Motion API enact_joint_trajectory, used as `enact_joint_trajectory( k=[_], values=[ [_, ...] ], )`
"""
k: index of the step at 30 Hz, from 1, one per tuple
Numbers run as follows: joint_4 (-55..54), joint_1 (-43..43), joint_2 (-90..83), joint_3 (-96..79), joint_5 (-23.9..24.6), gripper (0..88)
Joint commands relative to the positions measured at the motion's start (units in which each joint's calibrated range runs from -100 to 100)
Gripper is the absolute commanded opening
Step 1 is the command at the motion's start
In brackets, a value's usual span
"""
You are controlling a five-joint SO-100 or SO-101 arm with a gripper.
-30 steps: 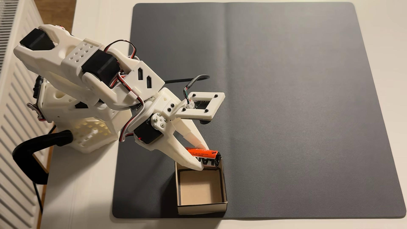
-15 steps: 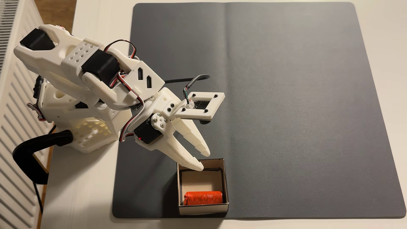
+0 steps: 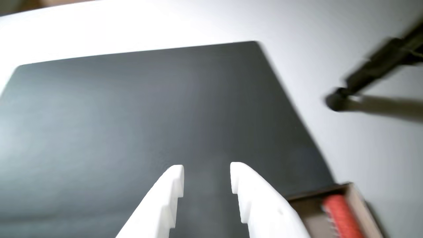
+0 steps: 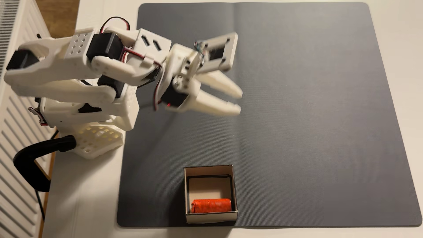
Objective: Pick the red object and place it in the box
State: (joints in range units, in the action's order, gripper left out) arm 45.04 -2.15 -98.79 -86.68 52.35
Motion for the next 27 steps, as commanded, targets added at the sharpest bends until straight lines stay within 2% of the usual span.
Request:
enact_joint_trajectory(
  k=[1,6,13,27],
  values=[
    [0.41,5.05,-0.36,1.83,0.22,11.3],
    [2.77,8.39,-0.36,-4.98,0.48,11.4],
    [8.98,7.80,-0.44,-11.42,0.17,11.4],
    [24.54,7.72,-0.36,-13.14,0.48,11.5]
  ],
)
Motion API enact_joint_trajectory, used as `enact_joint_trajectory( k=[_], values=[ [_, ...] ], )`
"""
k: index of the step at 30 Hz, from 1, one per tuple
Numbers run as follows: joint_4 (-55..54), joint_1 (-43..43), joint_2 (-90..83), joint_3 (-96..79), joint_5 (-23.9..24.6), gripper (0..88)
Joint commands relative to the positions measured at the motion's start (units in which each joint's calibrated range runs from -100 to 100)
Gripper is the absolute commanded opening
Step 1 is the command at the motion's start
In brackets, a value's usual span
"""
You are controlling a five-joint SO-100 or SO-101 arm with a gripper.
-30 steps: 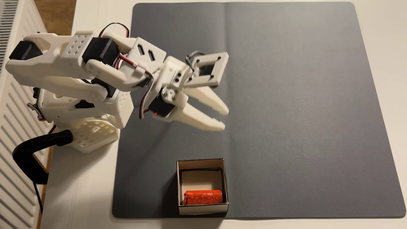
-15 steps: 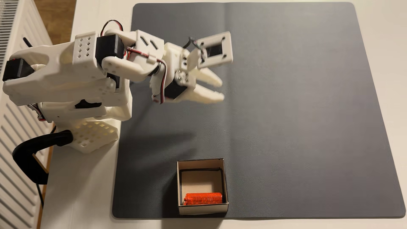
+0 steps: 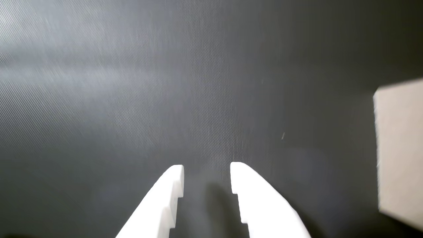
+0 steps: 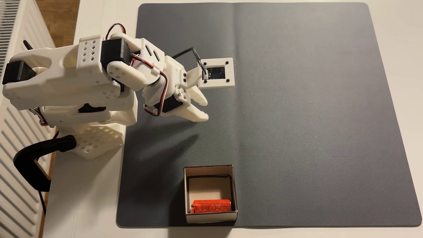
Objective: Pick the red object and place it in the box
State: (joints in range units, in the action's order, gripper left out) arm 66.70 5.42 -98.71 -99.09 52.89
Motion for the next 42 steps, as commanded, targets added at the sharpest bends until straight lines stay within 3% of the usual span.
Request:
enact_joint_trajectory(
  k=[1,5,42],
  values=[
    [4.37,0.15,-0.44,-0.73,-0.06,11.5],
    [9.00,0.15,-0.44,-0.73,-0.27,12.0],
    [9.00,0.37,-0.36,-0.73,-0.37,12.2]
  ],
)
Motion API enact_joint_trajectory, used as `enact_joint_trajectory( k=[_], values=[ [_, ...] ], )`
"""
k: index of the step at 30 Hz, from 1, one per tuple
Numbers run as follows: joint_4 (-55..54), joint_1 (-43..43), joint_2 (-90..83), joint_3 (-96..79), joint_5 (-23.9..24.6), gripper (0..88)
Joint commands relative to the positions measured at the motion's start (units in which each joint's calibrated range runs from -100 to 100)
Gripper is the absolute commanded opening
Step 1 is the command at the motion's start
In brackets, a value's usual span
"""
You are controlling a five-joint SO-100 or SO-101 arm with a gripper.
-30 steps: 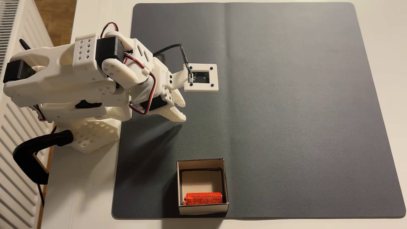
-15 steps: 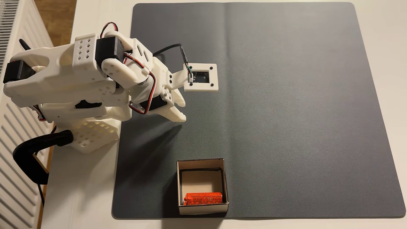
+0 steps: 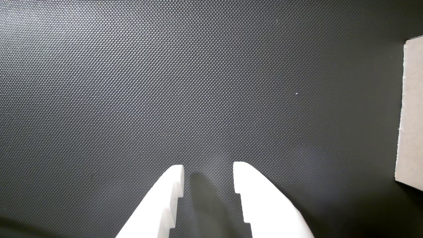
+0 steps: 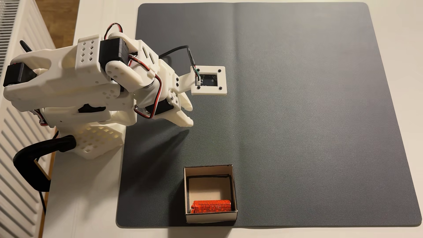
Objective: Pick the red object and place it in the box
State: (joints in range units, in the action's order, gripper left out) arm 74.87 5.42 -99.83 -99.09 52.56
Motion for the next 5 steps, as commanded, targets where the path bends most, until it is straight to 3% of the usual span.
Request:
enact_joint_trajectory(
  k=[1,5],
  values=[
    [0.83,0.37,0.76,-0.73,-0.05,12.2],
    [0.83,0.37,0.76,-0.73,-0.05,12.2]
  ],
)
